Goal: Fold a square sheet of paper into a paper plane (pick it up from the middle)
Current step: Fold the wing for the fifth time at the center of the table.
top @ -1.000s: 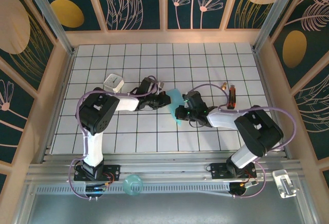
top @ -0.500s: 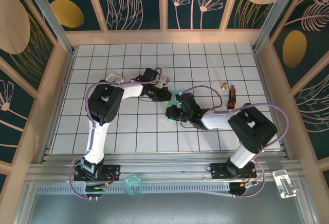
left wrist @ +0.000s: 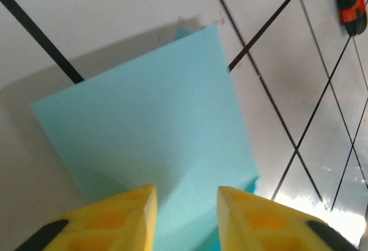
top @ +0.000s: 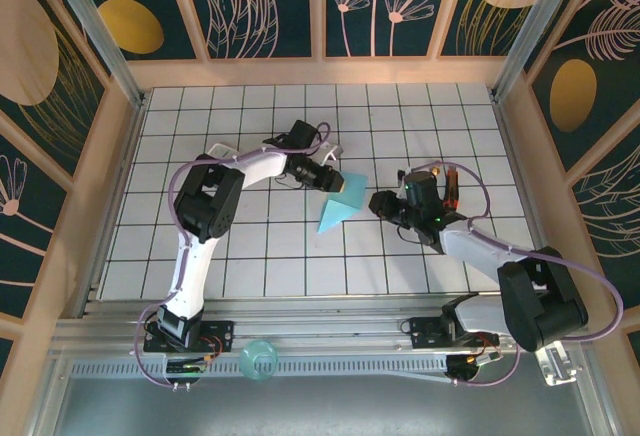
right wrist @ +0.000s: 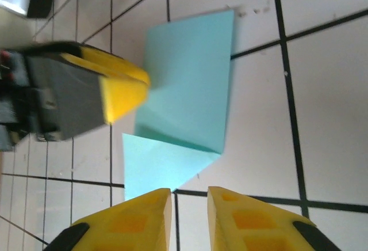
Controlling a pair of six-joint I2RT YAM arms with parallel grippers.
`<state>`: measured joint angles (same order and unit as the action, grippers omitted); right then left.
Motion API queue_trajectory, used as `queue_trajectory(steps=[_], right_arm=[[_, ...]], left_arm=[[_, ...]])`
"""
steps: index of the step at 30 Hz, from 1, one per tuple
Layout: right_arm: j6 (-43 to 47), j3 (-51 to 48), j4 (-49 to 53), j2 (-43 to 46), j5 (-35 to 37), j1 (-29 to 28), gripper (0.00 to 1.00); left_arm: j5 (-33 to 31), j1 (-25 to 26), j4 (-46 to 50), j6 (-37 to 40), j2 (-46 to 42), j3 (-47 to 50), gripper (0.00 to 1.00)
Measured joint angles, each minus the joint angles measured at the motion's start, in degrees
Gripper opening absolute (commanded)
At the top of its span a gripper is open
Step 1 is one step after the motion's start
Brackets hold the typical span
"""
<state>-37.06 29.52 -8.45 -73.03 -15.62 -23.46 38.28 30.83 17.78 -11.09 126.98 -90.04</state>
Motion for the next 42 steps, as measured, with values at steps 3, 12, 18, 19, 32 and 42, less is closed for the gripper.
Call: queue_trajectory(steps=[3, 12, 18, 19, 32, 42], right_arm=[[1.0, -0.1, 0.8, 0.0, -0.9, 0.8, 0.28], [2.2, -0.1, 0.7, -3.0, -2.3, 2.7, 0.38], [2.2, 0.0, 0.0, -5.0, -2.6, 2.8, 0.41], [2.2, 0.0, -0.2, -5.4, -2.7, 2.7, 0.42], [0.3, 3.0, -6.1, -15.2, -6.0, 0.1, 0.47], [-2.4, 4.8, -11.1, -20.2, -8.5, 0.1, 0.48]], left_arm=[[-2.6, 0.0, -7.1, -5.3, -8.6, 9.7, 0.36], [-4.9, 5.2, -18.2, -17.0, -19.5, 24.3, 0.05], [-6.0, 5.0, -17.2, -17.6, -11.3, 22.6, 0.0], [-6.2, 4.8, -17.1, -17.6, -10.4, 22.3, 0.0], [-4.4, 2.9, -22.2, -20.4, -9.3, 24.8, 0.0], [1.3, 1.3, -31.1, -25.1, -9.3, 29.5, 0.0]])
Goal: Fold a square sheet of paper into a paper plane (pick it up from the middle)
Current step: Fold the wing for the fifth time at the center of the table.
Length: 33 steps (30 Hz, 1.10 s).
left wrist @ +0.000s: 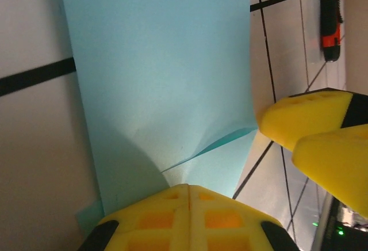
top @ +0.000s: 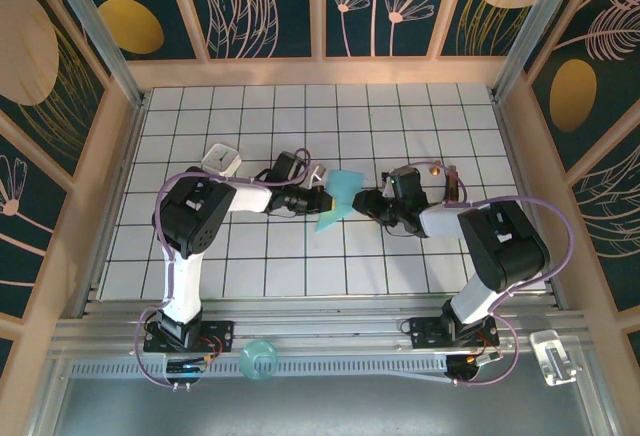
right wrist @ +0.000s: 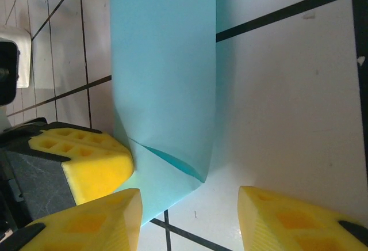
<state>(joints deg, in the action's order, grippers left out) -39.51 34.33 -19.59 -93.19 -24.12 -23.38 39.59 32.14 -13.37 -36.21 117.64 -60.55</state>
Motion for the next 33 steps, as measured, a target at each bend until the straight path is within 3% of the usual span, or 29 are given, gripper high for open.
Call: queue_trajectory(steps=[14, 23, 25, 29, 33], right_arm=[[-1.5, 2.1, -2.2, -3.1, 0.0, -1.6, 0.43], [-2.9, 3.3, -3.0, -5.1, 0.5, -1.6, 0.07], [-3.3, 3.6, -3.0, -5.1, 0.6, -1.7, 0.01], [-4.6, 3.6, -2.9, -5.0, 0.6, -2.0, 0.0], [-7.6, 3.5, -0.9, -2.5, 0.7, -2.2, 0.0]], left_arm=[[5.4, -1.8, -6.3, -4.6, 0.1, 3.8, 0.0], [5.9, -1.8, -6.9, -4.6, 0.1, 4.2, 0.0], [5.7, -1.8, -6.7, -4.4, 0.0, 4.2, 0.09], [3.2, -1.6, -5.7, -2.7, -2.8, 5.4, 0.29], [-5.7, 0.3, -5.7, 1.7, -12.4, 12.7, 0.39]])
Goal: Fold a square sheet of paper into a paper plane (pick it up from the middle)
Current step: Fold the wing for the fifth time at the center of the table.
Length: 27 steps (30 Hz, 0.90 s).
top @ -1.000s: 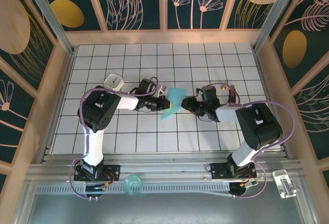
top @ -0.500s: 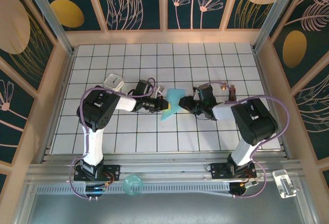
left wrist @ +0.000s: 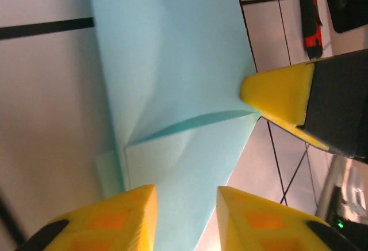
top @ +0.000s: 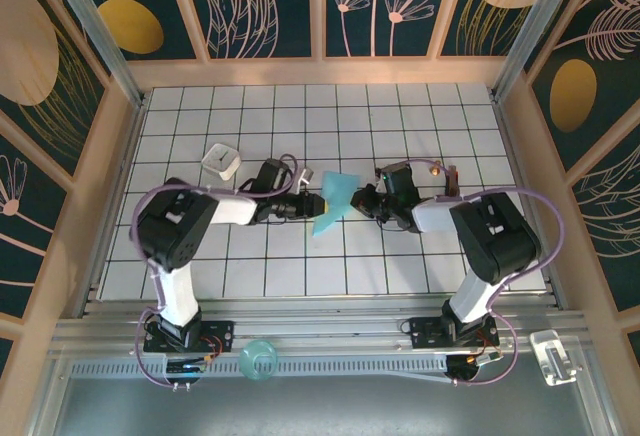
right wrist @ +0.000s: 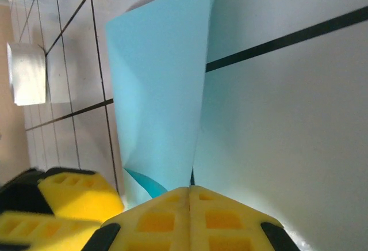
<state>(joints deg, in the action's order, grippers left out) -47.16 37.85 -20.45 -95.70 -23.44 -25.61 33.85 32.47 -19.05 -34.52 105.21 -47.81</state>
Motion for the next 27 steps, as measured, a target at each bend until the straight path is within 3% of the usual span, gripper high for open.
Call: queue_trajectory(steps=[5, 9, 15, 23, 27], right_arm=[[-4.6, -0.1, 1.9, 4.7, 0.0, -0.4, 0.0], [-8.1, -0.2, 3.5, 6.6, -0.1, -1.4, 0.0], [-12.4, -1.8, 4.3, 8.0, -0.1, -1.6, 0.0], [-15.8, -2.6, 4.0, 8.5, -0.2, -1.9, 0.0], [-16.8, -3.1, 3.5, 8.4, -0.3, -2.2, 0.0]], left_arm=[[-13.6, 8.5, -0.9, 8.3, -10.8, 5.7, 0.49], [-23.3, 14.1, -1.3, 14.3, -14.2, 7.5, 0.55], [-33.1, 18.7, -1.2, 20.5, -12.5, 6.8, 0.57], [-40.3, 21.4, -0.1, 25.1, -5.4, 1.8, 0.58], [-44.4, 22.5, 0.7, 26.2, -2.6, -0.3, 0.54]])
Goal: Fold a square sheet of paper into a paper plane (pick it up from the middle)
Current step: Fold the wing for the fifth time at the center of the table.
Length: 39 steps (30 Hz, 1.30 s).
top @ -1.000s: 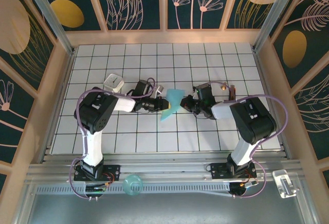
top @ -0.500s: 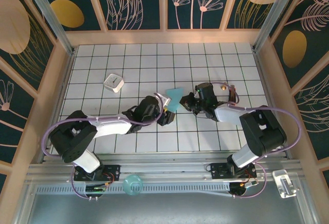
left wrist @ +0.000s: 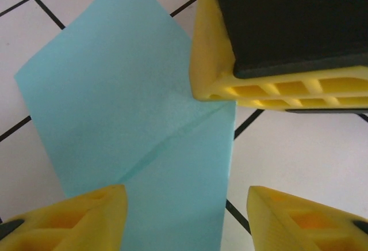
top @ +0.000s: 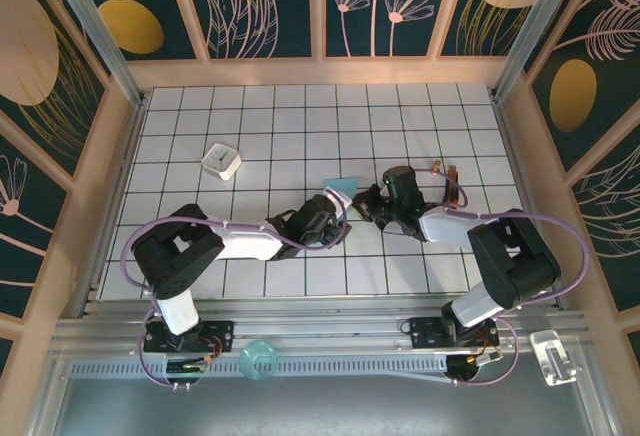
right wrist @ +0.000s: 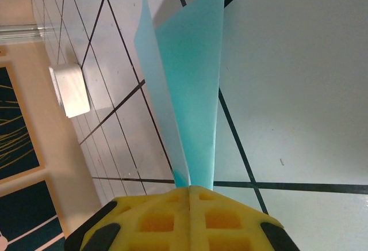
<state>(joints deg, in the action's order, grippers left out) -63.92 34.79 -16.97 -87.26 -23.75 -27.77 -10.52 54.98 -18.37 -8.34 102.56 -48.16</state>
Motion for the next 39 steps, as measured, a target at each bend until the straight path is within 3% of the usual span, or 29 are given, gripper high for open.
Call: queue_trajectory(steps=[9, 27, 39], right_arm=[[-1.1, -0.1, -0.9, 0.0, -0.2, -0.2, 0.0], [-1.2, -0.8, -2.3, -0.7, -0.2, -0.4, 0.0], [0.2, -1.2, -1.2, 1.2, -0.3, 0.7, 0.25]], left_arm=[[-4.3, 0.5, 0.7, 0.8, 0.4, -0.3, 0.4], [-3.4, 0.5, 0.7, 0.2, 0.4, -0.3, 0.17], [-3.3, 0.5, 0.6, -3.9, 0.3, 0.0, 0.02]])
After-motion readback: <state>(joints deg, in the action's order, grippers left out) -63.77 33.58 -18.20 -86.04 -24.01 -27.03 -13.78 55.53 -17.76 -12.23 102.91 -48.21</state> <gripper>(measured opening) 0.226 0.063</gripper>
